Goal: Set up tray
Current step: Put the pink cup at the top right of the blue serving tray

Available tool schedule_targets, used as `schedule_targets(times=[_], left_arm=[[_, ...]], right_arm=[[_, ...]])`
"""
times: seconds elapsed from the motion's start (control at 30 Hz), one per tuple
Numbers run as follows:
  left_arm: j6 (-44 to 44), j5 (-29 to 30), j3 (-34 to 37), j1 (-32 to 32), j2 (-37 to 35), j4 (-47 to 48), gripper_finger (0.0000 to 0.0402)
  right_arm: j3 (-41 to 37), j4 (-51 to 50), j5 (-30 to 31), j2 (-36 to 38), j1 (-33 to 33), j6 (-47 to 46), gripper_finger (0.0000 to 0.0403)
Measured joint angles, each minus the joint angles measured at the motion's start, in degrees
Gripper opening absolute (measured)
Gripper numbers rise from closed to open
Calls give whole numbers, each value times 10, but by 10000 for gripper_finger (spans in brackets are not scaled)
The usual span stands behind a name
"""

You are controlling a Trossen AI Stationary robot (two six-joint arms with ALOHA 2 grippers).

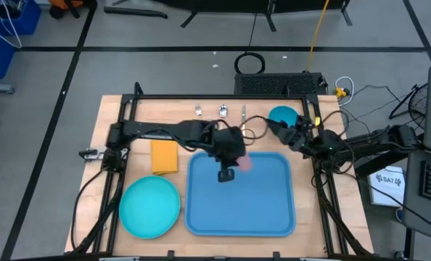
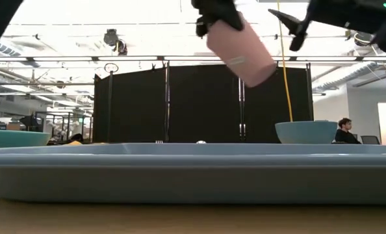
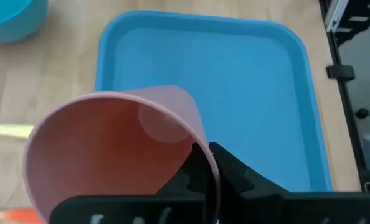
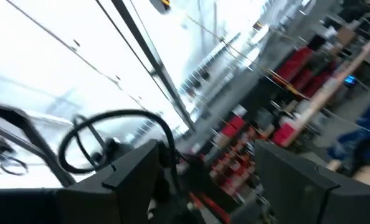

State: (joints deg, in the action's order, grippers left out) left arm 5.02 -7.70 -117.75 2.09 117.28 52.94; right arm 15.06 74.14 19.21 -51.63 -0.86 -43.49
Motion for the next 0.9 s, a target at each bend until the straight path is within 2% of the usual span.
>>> schedule_targets(times=[0.2,0.33,0.53,0.7,0.83,0.9], left_arm=[[-15,-2,-126,-4,88,50,2],[-4,-18,-166,-9,125,58,2],[22,-40,-163,-17,149,19,2],[27,-38,-162,-21,169,59,2],[4,-9,-162,-15,178,98,2],[-12,25,-162,-7,181,124,2]], right_arm=[[-63,69,-3,31,0,-29,254],[-75,71,-15,41,0,-31,254],[-78,71,-17,47,0,-23,254],[-78,65,-15,47,0,-23,254],[-78,61,-15,47,0,-23,254],[-78,62,-15,46,0,-23,254]])
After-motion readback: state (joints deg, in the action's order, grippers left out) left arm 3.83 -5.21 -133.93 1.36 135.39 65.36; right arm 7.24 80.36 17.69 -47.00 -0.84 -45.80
